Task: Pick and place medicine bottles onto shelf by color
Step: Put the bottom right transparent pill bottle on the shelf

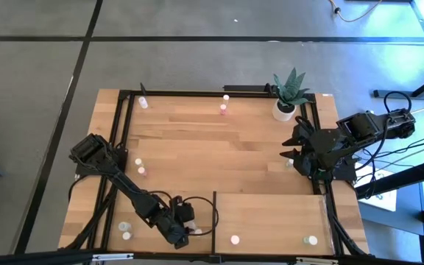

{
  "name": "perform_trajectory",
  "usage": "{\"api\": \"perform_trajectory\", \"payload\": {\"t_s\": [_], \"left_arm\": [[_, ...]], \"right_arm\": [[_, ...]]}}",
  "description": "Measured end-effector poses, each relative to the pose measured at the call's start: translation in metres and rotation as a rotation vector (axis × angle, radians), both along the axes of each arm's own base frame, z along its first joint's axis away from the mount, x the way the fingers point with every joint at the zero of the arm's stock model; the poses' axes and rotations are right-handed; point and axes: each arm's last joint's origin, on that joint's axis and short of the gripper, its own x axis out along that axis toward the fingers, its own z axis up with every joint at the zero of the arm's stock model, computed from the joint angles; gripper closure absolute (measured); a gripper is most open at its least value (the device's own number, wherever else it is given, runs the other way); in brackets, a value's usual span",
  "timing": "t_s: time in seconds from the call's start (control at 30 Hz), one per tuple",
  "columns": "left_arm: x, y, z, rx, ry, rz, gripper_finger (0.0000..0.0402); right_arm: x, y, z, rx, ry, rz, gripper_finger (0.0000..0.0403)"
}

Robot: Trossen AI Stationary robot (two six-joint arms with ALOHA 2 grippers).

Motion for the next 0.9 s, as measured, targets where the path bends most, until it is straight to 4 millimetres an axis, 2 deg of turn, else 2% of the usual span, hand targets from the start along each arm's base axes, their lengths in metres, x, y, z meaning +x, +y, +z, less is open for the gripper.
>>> {"api": "perform_trajectory", "payload": {"t_s": [0.4, 0.9], "left_arm": [[0.0, 0.0001, 0.0004, 0.002, -0.002, 0.001, 0.0271], [-0.0007, 0.0006, 0.002, 0.0, 0.001, -0.001, 0.0275]], "right_arm": [[0.0, 0.0, 0.0, 0.0, 0.0, 0.0, 0.0208], [0.0, -0.0001, 0.0, 0.0, 0.0, -0.001, 0.0208]]}}
